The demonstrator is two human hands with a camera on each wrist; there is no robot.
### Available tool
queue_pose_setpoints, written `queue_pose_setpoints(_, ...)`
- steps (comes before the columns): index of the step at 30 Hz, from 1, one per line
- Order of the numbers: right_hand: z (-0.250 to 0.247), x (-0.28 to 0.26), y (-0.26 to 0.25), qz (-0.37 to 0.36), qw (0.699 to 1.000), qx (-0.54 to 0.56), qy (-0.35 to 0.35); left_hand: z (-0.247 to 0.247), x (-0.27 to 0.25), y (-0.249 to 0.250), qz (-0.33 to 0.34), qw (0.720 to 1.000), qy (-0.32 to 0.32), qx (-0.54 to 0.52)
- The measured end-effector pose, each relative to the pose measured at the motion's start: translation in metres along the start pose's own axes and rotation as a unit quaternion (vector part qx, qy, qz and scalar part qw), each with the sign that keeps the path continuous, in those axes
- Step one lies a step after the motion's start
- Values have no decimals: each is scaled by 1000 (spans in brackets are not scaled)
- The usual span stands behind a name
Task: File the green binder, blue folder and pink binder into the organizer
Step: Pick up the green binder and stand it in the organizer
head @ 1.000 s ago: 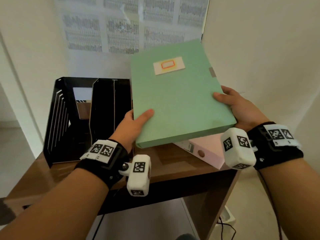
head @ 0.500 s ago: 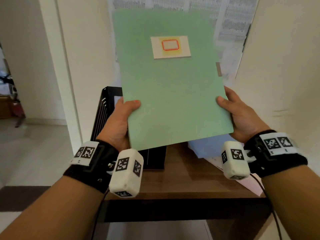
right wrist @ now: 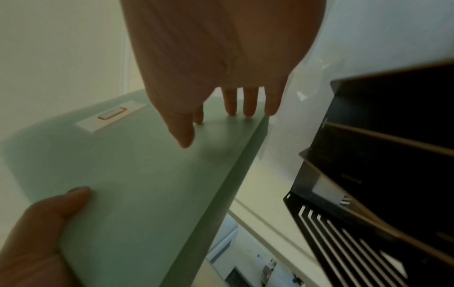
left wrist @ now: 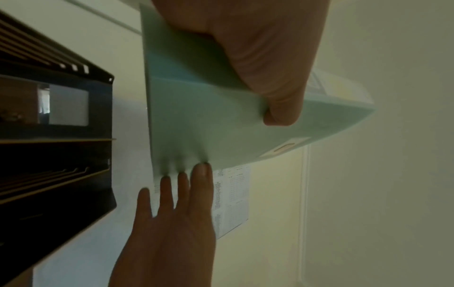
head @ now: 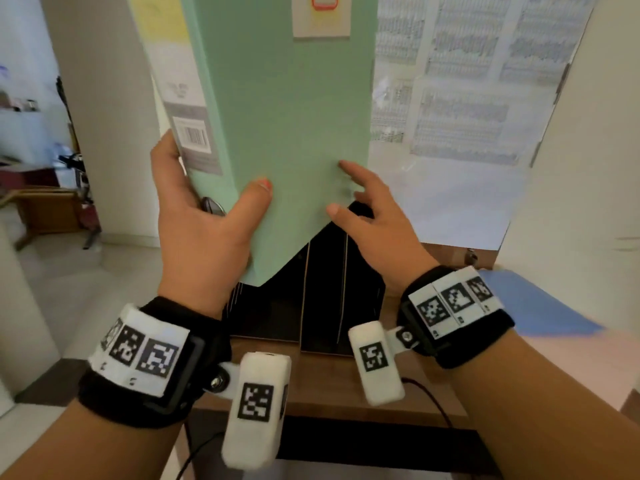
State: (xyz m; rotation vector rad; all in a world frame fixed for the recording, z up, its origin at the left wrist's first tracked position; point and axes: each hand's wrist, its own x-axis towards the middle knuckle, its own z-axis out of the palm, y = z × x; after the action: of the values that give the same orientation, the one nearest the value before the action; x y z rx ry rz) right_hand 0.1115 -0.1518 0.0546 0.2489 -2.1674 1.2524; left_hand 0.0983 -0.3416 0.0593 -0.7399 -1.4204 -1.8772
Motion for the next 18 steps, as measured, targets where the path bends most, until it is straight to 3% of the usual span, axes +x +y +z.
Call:
queue_pose_setpoints(3, 25, 5, -10, -9, 995, 83, -55, -8, -1, -8, 53, 998, 6, 42)
queue_pose_setpoints(7, 48, 8, -13, -17, 977, 176, -119, -13, -8, -20, 65, 995, -12, 76)
queue_pose_setpoints(12, 69, 8, -3, 22, 964, 222, -146, -21, -18, -43, 17, 997, -39, 64)
queue_pose_setpoints(18, 89, -1, 24, 103, 955, 223, -169, -31, -38, -86, -36, 989, -59, 132)
